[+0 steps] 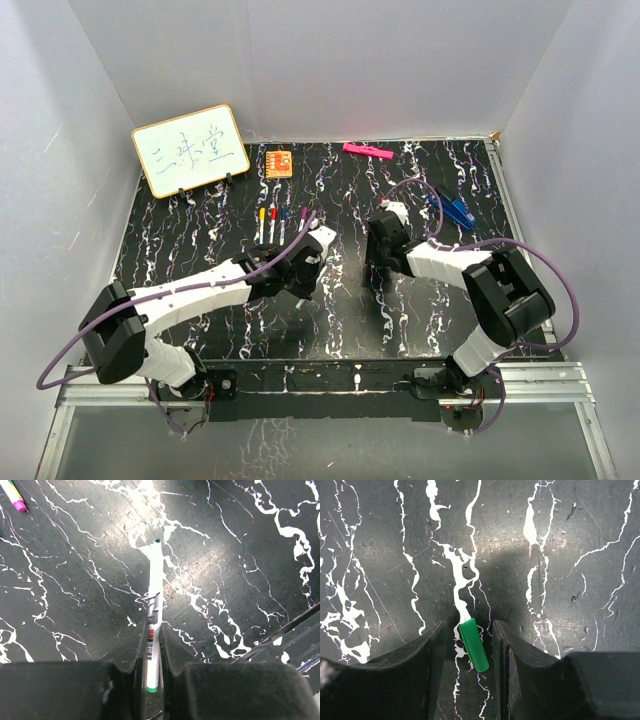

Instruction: Insert the pens into the pen caps

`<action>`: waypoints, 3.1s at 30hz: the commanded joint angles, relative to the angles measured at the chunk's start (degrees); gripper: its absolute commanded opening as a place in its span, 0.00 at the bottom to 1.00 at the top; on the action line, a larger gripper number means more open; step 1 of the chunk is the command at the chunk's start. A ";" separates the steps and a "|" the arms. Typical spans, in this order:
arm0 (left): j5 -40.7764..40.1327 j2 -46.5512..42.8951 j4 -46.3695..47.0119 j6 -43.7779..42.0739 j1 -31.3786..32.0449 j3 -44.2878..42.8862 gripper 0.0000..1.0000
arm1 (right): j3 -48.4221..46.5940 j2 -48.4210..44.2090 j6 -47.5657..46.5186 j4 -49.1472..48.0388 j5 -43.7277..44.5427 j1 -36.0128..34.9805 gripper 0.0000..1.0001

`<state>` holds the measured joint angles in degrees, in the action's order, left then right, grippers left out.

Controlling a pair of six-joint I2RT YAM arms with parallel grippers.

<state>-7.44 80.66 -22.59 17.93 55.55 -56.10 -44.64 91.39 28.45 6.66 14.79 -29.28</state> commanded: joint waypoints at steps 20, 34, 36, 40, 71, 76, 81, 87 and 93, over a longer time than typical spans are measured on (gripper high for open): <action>5.06 -5.86 11.89 -0.44 -7.17 4.67 0.00 | -4.84 5.19 5.98 15.36 8.83 -7.14 0.30; 3.86 -6.90 12.66 -0.33 -8.78 5.97 0.00 | -6.77 9.77 6.62 19.54 6.99 -7.19 0.00; 3.62 -6.67 13.37 -0.27 -8.84 6.39 0.00 | -7.88 9.87 6.62 19.11 7.35 -7.20 0.00; 3.14 -6.78 16.78 -0.05 -8.88 8.10 0.00 | -12.81 9.55 6.71 16.65 8.46 -7.12 0.00; 7.71 -0.09 77.22 6.44 -8.80 20.33 0.00 | 11.47 -21.23 -6.28 -65.15 -4.63 -4.65 0.00; 9.97 1.95 80.72 9.23 -8.73 19.49 0.00 | 13.48 -22.96 -6.27 -68.59 -6.21 -4.63 0.00; 13.06 2.92 79.53 10.46 -8.71 16.65 0.00 | 13.62 -22.26 -6.23 -69.12 -7.90 -4.64 0.00; 15.51 2.66 79.41 11.26 -8.71 15.19 0.00 | 14.06 -21.66 -5.85 -69.15 -8.70 -4.65 0.00; 15.88 3.01 79.33 11.42 -8.75 14.89 0.00 | 13.93 -21.29 -5.68 -69.00 -9.18 -4.58 0.00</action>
<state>6.81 83.92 54.22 29.02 46.98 -38.92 -30.94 69.93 22.87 -58.65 6.55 -34.00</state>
